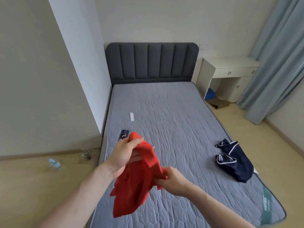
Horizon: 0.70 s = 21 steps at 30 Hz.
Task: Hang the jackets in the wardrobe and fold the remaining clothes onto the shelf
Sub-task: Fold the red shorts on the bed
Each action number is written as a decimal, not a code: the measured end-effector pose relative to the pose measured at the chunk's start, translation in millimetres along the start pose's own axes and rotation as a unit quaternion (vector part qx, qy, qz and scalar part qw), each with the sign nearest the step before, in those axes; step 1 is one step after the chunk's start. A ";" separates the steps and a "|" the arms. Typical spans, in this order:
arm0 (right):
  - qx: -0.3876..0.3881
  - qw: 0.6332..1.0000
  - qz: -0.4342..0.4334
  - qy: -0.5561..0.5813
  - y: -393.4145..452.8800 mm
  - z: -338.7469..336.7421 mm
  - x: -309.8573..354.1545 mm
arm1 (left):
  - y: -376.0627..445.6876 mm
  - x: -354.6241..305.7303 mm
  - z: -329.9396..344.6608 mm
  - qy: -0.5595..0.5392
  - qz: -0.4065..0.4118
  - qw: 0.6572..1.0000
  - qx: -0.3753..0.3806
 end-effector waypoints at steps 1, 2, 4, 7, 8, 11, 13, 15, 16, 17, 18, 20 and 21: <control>-0.025 1.000 0.009 0.017 -0.3 -4.3 -0.4 | 0.1 0.8 -6.5 0.010 0.007 1.000 -0.006; -0.052 0.997 0.016 0.045 -0.2 -11.0 -0.5 | 0.4 0.4 -14.9 0.036 0.024 0.999 -0.025; -0.100 0.991 0.014 0.090 0.3 -26.5 0.4 | 1.7 1.8 -36.5 0.117 0.070 0.987 -0.082; -0.130 0.990 -0.027 0.054 -0.2 -44.8 6.9 | 3.0 12.7 -65.1 0.234 0.132 0.955 -0.126; -0.137 0.989 -0.040 0.024 -0.9 -48.4 9.8 | 4.0 19.3 -73.9 0.263 0.133 0.946 -0.138; -0.155 0.984 -0.065 -0.053 -3.2 -53.8 18.0 | 7.9 48.4 -81.2 0.197 0.044 0.977 -0.076; -0.164 0.979 -0.056 -0.106 -3.9 -55.6 17.9 | 9.6 62.3 -80.3 0.194 0.016 0.979 -0.059; -0.157 0.974 -0.028 -0.160 -3.9 -58.7 10.6 | 11.4 71.2 -82.2 0.263 0.024 0.963 -0.057; -0.148 0.971 -0.009 -0.188 -3.9 -60.8 5.0 | 11.3 75.6 -83.0 0.300 0.023 0.953 -0.035; -0.138 0.967 0.009 -0.216 -4.2 -63.5 -1.5 | 11.7 79.6 -84.0 0.336 0.023 0.942 -0.006; -0.127 0.962 0.026 -0.241 -4.3 -66.6 -8.4 | 12.6 82.1 -86.0 0.381 0.026 0.924 0.019; -0.096 0.955 0.060 -0.275 -4.7 -72.9 -21.8 | 17.9 84.6 -91.2 0.486 0.055 0.870 0.059; -0.074 0.951 0.079 -0.289 -4.7 -74.9 -27.7 | 20.9 85.1 -91.4 0.524 0.075 0.845 0.078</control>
Point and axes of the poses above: each hand's wrist, its own y-axis towards the middle knuckle, its own z-axis out of the palm, x = y × z, the point moved 5 cm from there along y, towards the middle knuckle, and after that the axes turned 6 degrees about z, right-handed, at the moved point
